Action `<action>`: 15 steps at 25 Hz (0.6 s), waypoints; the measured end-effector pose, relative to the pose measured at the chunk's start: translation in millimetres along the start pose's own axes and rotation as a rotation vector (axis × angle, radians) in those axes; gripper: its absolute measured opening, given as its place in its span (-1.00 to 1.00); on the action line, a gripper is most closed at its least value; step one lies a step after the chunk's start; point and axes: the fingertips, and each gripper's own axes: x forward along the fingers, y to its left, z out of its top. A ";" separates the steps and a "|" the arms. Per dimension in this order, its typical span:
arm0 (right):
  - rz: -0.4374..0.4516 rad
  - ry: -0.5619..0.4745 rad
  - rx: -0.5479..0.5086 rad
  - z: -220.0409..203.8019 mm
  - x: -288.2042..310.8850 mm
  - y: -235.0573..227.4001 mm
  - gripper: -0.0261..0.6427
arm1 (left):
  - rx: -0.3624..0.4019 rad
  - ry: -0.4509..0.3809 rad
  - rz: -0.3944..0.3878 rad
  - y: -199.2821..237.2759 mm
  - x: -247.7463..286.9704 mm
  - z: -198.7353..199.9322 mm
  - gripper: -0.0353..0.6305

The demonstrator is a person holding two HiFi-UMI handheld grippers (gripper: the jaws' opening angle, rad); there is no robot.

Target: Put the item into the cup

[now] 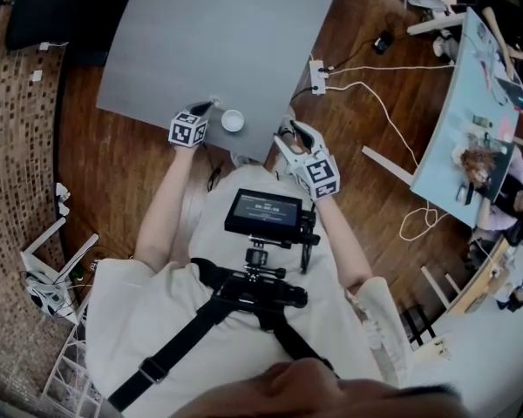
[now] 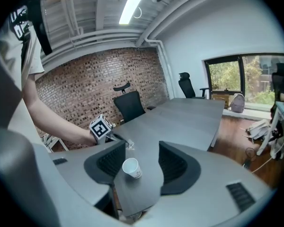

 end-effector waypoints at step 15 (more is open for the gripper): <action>0.035 -0.005 -0.009 -9.6 17.4 10.0 -0.22 | 0.189 0.234 -0.062 -69.8 32.6 -39.9 -0.89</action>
